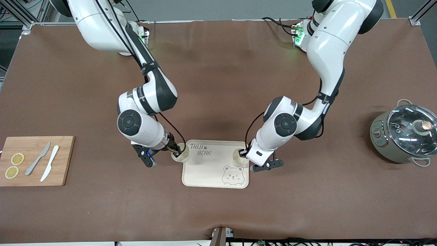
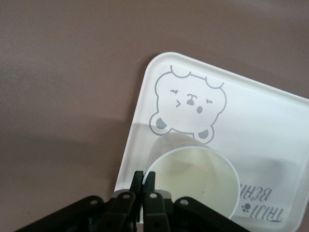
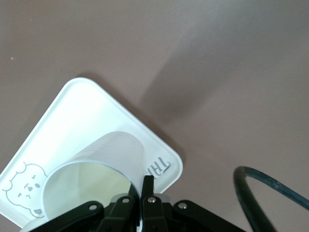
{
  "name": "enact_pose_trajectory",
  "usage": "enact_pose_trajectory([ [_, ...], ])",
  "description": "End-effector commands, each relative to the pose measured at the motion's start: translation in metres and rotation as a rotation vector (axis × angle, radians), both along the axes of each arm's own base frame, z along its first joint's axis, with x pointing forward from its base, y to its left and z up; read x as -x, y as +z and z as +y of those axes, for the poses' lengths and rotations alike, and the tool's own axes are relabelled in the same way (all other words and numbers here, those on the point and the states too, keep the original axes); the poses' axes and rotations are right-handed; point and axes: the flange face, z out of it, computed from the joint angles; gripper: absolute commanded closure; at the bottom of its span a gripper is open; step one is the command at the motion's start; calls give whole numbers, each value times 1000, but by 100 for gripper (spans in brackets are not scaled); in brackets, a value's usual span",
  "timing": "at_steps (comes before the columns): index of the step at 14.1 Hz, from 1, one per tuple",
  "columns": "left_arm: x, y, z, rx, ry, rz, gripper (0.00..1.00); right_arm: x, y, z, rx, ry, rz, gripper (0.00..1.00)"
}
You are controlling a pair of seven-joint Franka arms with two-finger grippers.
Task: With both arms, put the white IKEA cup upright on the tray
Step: 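Lower the cups onto the tray with both grippers and open them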
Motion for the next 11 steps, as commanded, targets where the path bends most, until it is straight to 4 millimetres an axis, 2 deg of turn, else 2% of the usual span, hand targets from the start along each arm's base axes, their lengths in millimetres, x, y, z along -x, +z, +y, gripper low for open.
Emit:
enact_pose_trajectory([
  [1,-3,-13,-8,-18,-19,-39,100,-3,-23,22,-15,-42,-26,100],
  [3,-3,-19,-10,-14,-17,-46,100,-2,-33,26,-15,-40,-26,100],
  [4,-3,-20,-10,-13,-17,-48,76,-2,-35,26,-15,-40,-24,100],
  [6,-3,-19,-10,-14,-18,-50,9,2,-47,31,-7,-33,-9,100],
  [7,-4,-16,-9,-13,-17,-54,0,3,-55,31,-1,-33,0,100],
  [9,-5,-4,-10,-8,-16,-67,0,5,-63,32,3,-32,10,100],
  [11,-6,10,-8,-9,-16,-78,0,10,-63,42,0,-18,14,99],
])
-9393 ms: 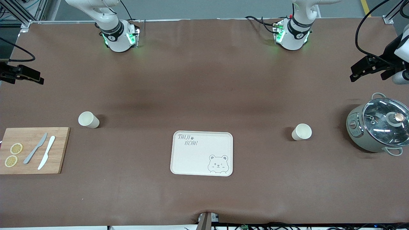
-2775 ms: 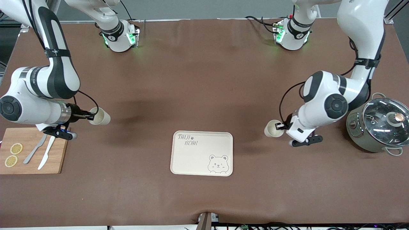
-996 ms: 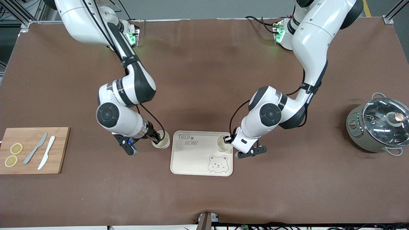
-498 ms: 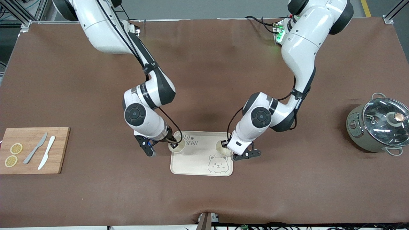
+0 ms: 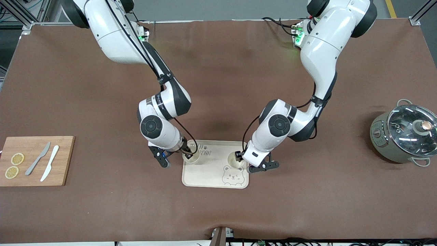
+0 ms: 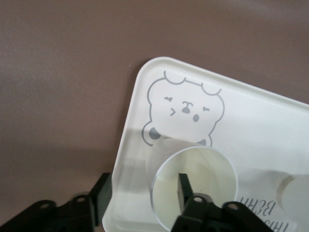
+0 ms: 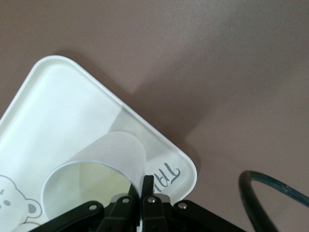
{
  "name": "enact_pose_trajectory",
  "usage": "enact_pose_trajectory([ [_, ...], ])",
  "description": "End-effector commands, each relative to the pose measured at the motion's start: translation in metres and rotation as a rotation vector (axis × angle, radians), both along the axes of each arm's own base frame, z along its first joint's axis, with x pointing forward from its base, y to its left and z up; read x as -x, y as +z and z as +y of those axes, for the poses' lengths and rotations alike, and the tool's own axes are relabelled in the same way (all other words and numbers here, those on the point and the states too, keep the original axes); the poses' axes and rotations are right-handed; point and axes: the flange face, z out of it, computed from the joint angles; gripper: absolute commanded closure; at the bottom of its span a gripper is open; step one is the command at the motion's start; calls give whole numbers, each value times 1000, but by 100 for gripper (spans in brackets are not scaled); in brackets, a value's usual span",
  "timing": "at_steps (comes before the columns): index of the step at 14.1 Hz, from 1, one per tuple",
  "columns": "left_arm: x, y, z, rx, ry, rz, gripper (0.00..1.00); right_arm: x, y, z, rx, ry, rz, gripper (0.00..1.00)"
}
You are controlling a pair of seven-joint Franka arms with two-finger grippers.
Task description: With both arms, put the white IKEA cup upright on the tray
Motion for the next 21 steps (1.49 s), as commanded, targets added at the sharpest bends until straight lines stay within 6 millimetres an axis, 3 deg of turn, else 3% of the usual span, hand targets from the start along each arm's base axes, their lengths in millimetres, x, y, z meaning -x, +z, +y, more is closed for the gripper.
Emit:
enact_pose_trajectory([
  [1,-2,25,0,-17,-14,-40,0,2,0,14,-15,-4,7,98],
  [2,-5,31,4,-16,-9,-46,0,4,-1,16,-13,-1,9,92],
  [3,-5,33,4,-18,-9,-42,0,4,-1,16,-13,-1,9,51],
  [4,-4,42,4,-24,-12,-38,0,4,-1,17,-10,6,7,1],
  [6,-2,50,7,-38,-13,-21,0,9,2,26,11,48,-6,0],
  [8,-1,60,10,-47,-13,-10,0,3,9,18,10,43,-10,0],
  [12,3,97,17,-69,-15,6,0,-4,54,10,40,53,68,0],
  [15,-1,134,45,-89,8,13,0,-12,101,-28,70,34,169,0],
  [17,3,161,57,-108,0,23,0,-11,150,-64,105,39,163,0],
  [21,6,209,101,-150,-9,58,0,-13,207,-135,97,73,167,0],
])
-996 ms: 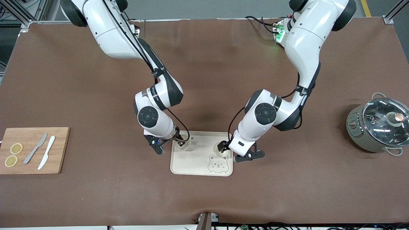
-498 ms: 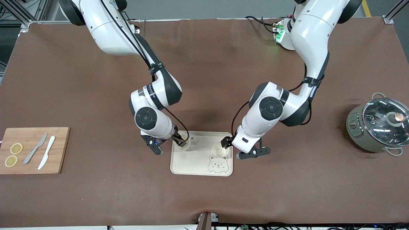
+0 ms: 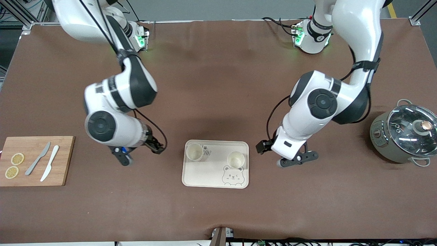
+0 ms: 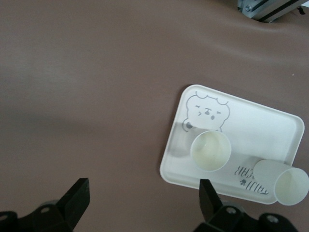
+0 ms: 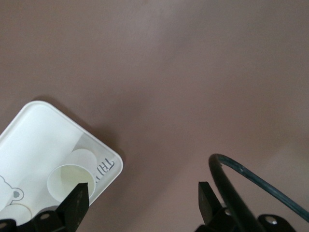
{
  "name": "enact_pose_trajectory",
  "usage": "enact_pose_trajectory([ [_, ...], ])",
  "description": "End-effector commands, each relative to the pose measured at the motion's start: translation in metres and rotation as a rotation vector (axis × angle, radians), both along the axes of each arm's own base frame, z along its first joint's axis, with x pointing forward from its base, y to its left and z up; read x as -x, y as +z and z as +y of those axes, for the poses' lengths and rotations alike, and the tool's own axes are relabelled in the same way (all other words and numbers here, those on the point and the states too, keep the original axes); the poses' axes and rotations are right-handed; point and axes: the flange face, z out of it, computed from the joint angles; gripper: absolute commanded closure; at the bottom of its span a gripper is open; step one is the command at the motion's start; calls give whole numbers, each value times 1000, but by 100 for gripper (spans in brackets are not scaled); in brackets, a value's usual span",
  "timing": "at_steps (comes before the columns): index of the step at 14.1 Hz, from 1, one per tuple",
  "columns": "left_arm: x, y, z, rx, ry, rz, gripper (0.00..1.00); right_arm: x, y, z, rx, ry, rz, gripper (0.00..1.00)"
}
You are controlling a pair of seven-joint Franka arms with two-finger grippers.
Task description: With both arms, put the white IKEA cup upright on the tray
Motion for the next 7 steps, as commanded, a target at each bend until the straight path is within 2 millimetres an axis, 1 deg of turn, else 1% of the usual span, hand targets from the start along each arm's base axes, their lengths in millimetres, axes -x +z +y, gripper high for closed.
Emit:
enact_pose_trajectory([
  [1,7,33,33,-54,-39,12,0,10,39,-41,-20,51,7,0],
  [2,10,42,45,-68,-59,31,0,13,54,-58,-31,83,15,0],
  [4,14,58,68,-87,-75,57,0,20,82,-100,-62,164,26,0],
  [5,18,66,76,-95,-90,66,0,24,96,-119,-80,217,17,0],
  [6,19,72,88,-101,-102,76,0,28,103,-130,-92,270,12,0],
  [7,20,80,101,-106,-119,81,0,32,106,-145,-102,294,10,0],
])
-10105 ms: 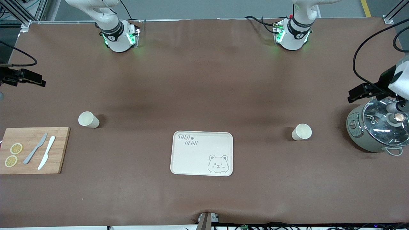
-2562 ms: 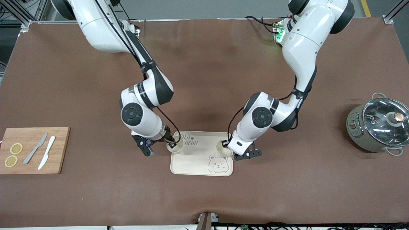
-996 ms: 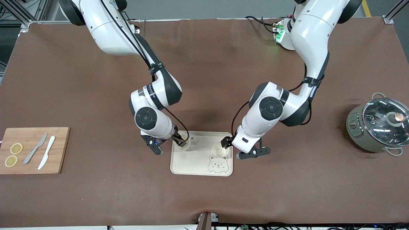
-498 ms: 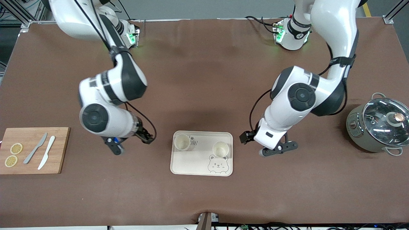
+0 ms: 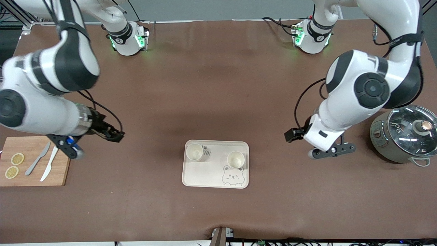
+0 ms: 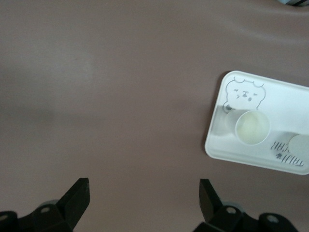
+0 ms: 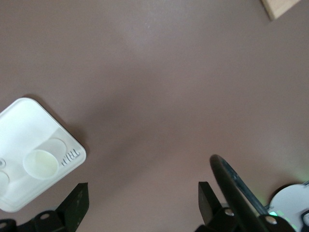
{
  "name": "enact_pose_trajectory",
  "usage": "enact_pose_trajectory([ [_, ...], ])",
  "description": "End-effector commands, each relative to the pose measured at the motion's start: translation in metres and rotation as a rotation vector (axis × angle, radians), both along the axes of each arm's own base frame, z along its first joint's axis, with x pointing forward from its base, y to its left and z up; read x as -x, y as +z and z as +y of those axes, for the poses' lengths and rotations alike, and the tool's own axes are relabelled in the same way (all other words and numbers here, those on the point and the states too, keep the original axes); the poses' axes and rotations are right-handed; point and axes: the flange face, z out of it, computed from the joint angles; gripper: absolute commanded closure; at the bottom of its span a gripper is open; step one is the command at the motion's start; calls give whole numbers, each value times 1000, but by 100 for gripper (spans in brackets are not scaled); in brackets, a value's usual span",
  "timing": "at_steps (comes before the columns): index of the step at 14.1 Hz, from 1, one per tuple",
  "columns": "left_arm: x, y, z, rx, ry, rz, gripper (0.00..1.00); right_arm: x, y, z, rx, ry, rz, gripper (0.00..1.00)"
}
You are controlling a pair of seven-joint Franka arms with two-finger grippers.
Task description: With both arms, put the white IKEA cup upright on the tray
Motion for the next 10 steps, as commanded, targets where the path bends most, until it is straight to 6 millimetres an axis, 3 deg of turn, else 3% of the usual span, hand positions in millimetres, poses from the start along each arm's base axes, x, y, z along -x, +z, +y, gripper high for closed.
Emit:
enact_pose_trajectory([
  [1,11,21,31,-40,-54,12,0,22,14,-30,-25,84,-10,0],
  [5,14,45,82,-49,-110,26,0,43,27,-46,23,182,-38,0],
  [10,28,72,123,-59,-124,45,0,67,44,-144,-57,424,-98,0],
])
